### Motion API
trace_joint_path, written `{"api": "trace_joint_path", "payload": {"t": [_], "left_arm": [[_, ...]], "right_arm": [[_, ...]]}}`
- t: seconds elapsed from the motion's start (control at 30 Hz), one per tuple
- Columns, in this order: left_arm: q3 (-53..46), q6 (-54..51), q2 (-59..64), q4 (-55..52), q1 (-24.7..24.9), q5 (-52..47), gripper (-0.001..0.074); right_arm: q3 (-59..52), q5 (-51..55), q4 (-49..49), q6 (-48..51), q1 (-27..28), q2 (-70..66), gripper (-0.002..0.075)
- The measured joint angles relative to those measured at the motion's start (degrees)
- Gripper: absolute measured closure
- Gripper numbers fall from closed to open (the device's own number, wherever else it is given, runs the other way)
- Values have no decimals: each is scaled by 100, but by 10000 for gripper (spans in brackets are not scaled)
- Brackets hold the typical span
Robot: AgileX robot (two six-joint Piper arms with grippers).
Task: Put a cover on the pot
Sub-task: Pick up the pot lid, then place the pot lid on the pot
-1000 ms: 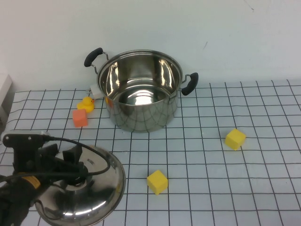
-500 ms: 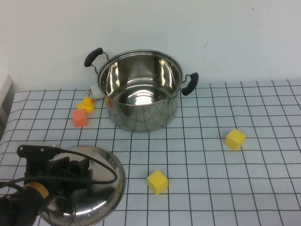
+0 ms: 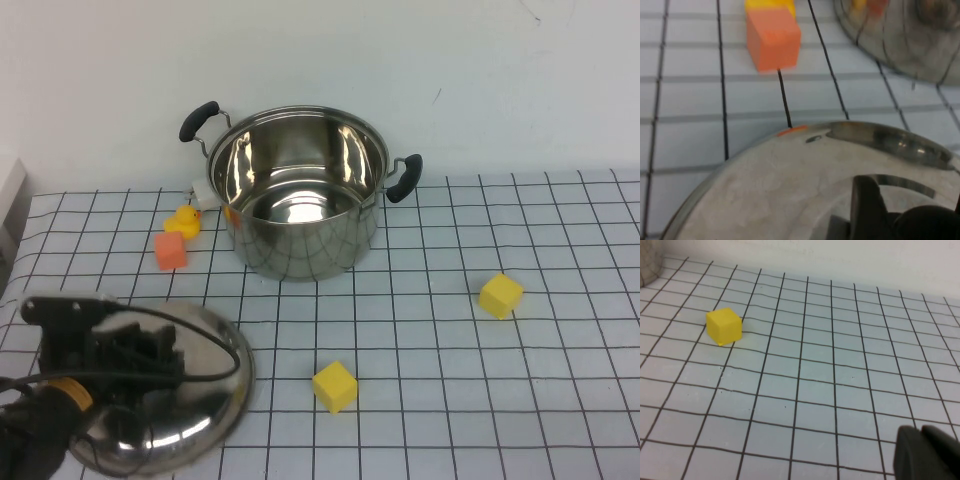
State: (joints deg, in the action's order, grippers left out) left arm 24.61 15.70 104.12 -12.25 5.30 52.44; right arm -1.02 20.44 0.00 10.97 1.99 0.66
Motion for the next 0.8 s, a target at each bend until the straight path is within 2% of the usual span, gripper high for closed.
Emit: {"api": "trace_joint_path", "payload": {"t": [0.3,0.47,0.63,0.8], "left_arm": [[-33,-121,-1696,133,0,-680,423],[373,90,-2693,49,0,-1935,423],[1738,1511,-2910,-1141,0,-3214,423],[3169,3518,-2270,-2838,0,-3473,423]], "right_arm": [[0,0,0,-10,0,0,717],[0,0,0,-10,0,0,717],[0,0,0,-10,0,0,717],[0,0,0,-10,0,0,717]]}}
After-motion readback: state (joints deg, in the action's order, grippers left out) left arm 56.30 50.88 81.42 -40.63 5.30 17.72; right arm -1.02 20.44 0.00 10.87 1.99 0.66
